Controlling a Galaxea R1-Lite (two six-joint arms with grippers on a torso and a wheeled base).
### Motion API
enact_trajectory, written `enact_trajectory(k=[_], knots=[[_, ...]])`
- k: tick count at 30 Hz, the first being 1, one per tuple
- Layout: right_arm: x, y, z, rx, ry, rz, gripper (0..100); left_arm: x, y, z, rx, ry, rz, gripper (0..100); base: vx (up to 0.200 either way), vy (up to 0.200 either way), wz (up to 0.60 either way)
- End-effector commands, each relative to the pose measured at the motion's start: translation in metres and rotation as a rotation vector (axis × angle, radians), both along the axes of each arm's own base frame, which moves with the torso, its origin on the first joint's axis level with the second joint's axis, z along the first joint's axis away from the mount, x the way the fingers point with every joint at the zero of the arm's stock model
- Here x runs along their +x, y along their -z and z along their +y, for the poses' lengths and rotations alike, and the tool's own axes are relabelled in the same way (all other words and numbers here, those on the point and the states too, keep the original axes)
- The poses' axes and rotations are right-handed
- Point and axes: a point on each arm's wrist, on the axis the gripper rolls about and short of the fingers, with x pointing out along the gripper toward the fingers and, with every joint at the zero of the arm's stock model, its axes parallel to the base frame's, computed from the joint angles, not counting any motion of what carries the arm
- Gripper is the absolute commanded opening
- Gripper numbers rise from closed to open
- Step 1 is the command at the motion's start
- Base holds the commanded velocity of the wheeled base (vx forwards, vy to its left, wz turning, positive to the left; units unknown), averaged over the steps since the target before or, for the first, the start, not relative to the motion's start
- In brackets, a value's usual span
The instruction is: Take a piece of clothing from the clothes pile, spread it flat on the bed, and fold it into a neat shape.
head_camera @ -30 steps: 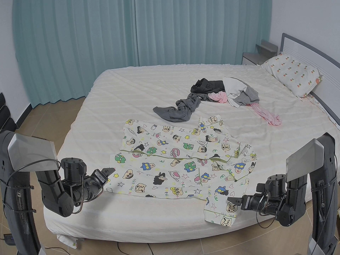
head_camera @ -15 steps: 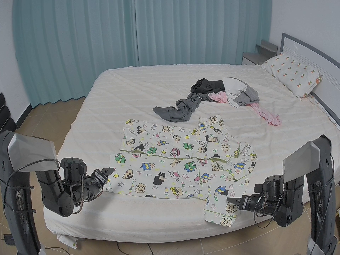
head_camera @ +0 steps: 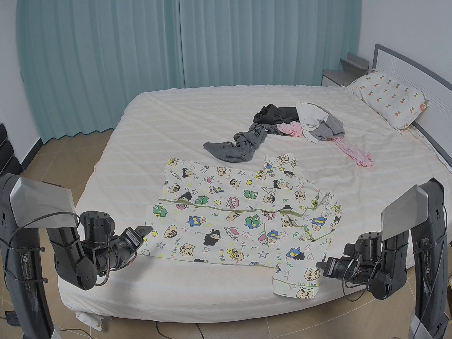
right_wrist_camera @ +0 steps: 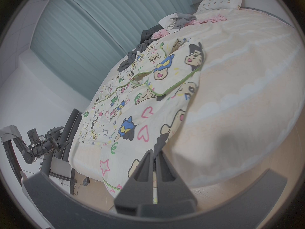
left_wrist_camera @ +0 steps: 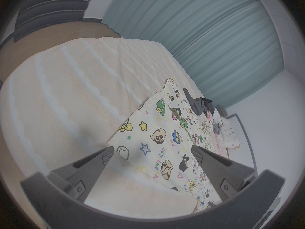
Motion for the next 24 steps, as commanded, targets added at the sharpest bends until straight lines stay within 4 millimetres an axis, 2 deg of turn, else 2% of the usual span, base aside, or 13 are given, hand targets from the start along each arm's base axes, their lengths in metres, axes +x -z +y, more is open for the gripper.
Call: enact_trajectory(k=[1,10,19,24], knots=[[-0.005,-0.009,-0.010,-0.001,0.024,-0.005,0,-0.009,0.001,0.001,0.051,0.038,0.019,100,0.000,0.000,0.00],[-0.011,-0.005,-0.020,-0.052,0.020,0.015,0,-0.011,0.006,0.000,0.068,0.055,0.040,100,0.000,0.000,0.00],[-0.012,-0.005,-0.018,-0.052,0.012,0.016,0,0.000,0.031,-0.018,0.172,0.143,0.045,100,0.000,0.000,0.00],[-0.013,-0.005,-0.017,-0.052,0.009,0.016,0,0.008,0.037,-0.027,0.213,0.146,0.027,100,0.000,0.000,0.00]])
